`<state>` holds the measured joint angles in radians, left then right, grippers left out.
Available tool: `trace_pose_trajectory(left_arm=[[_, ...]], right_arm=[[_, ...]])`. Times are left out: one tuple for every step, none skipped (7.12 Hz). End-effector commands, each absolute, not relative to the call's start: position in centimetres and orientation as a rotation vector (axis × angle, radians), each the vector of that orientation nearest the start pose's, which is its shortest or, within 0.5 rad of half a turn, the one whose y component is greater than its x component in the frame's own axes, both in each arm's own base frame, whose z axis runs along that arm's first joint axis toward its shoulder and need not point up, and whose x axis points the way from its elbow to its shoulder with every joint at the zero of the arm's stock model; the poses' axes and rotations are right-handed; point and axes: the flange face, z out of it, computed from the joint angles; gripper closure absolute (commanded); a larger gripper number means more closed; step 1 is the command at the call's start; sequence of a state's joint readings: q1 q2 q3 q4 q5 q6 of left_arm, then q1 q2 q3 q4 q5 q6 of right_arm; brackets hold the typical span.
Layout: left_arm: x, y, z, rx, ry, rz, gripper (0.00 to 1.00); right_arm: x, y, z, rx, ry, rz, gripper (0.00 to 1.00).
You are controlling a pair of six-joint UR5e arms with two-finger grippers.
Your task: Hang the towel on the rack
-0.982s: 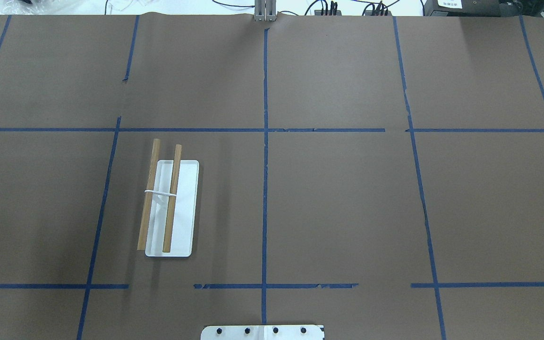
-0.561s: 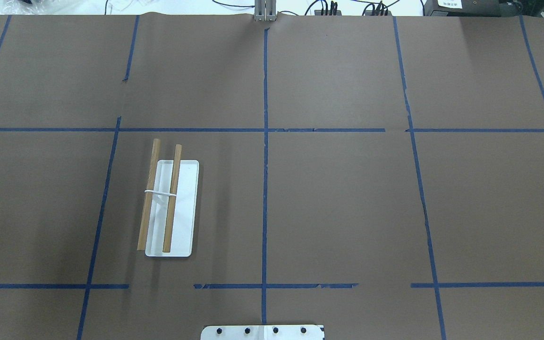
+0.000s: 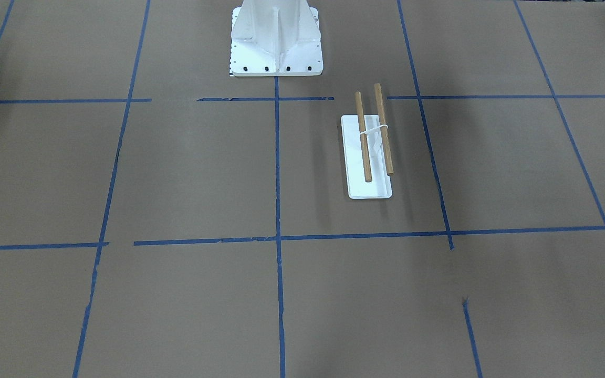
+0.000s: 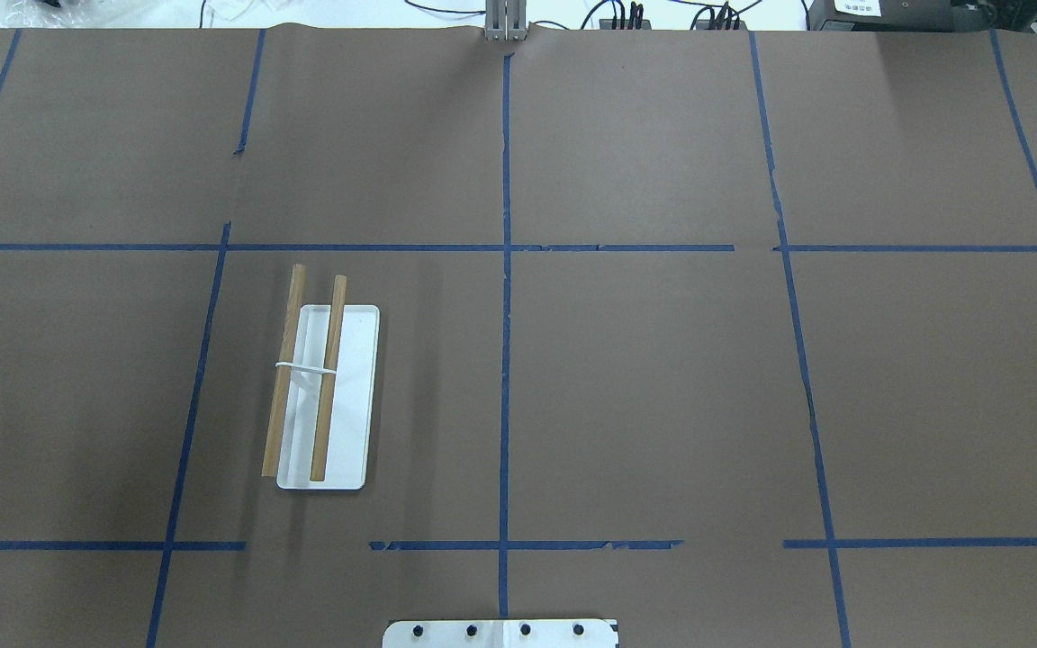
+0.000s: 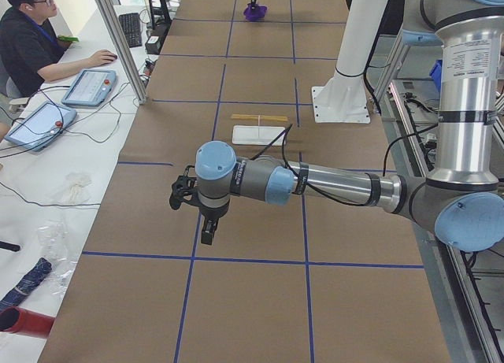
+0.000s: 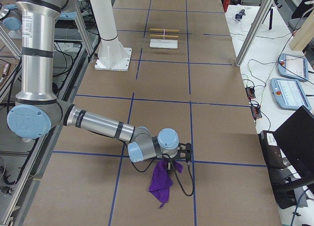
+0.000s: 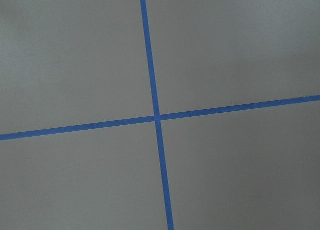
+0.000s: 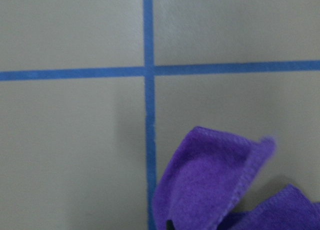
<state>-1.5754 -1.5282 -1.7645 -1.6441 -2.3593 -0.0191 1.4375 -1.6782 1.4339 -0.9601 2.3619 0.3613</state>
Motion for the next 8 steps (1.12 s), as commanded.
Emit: trace_pose_trajectory(left_arm=[[-6.5,-48.9,53.8,0.282,0.777,0.093,0.00],[-6.6,-50.7,50.5,0.343,0.773,0.113,0.00],[-6.5,-53.1,47.1,0.395,0.777,0.115,0.00],[-6.2,-56.0,42.4,0.425,0.802,0.035,0.00],[-3.2,-57.0,39.5,0.403,0.842,-0.012,0.00],[-0.3,-58.4,36.7,0.378,0.884,-0.045,0.00],[3.2,-59.1,34.2,0.323,0.932,-0.108,0.00],[7.5,-59.3,30.5,0.260,0.994,-0.190,0.00]], right_arm=[[1.8,-47.7,56.2,0.324,-0.872,0.038,1.00],[0.8,-51.1,47.4,0.368,-0.884,0.010,1.00],[-3.4,-53.4,39.4,0.345,-0.920,-0.010,1.00],[-8.3,-55.1,33.0,0.323,-0.998,0.028,1.00],[-12.0,-55.8,27.3,0.270,-1.077,0.124,1.00],[-13.7,-55.2,22.3,0.250,-1.143,0.187,1.00],[-14.6,-54.4,18.4,0.249,-1.194,0.220,1.00],[-14.5,-54.0,15.0,0.317,-1.247,0.206,1.00]])
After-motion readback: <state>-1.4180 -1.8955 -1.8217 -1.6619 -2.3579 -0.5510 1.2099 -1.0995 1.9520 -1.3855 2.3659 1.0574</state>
